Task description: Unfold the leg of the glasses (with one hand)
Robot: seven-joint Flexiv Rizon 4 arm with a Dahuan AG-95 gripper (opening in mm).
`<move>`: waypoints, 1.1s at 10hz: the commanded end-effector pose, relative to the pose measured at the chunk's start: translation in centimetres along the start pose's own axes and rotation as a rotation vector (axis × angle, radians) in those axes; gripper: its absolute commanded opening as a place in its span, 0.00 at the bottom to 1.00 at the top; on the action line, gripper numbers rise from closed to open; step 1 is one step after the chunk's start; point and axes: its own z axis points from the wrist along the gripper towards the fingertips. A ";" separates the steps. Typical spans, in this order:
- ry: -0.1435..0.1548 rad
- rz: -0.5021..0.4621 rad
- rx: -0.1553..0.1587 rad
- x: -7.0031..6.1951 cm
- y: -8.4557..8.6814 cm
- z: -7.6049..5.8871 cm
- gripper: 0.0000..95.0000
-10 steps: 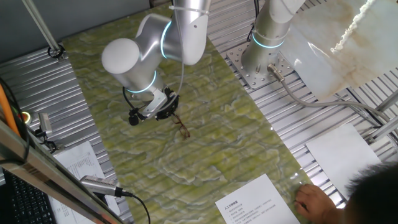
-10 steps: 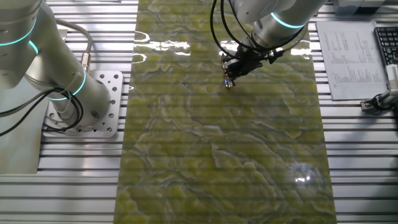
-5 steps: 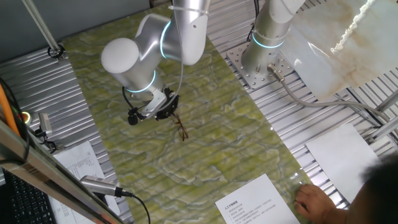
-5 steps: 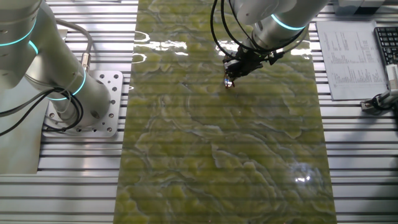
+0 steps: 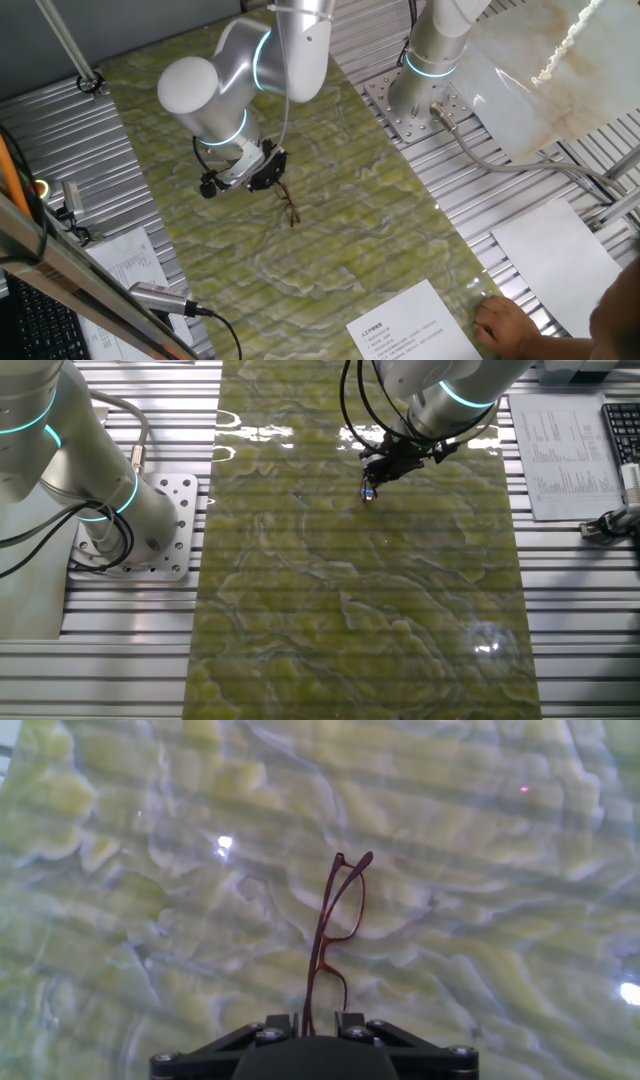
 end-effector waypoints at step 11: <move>-0.001 0.149 -0.020 -0.5 0.6 -3.0 0.00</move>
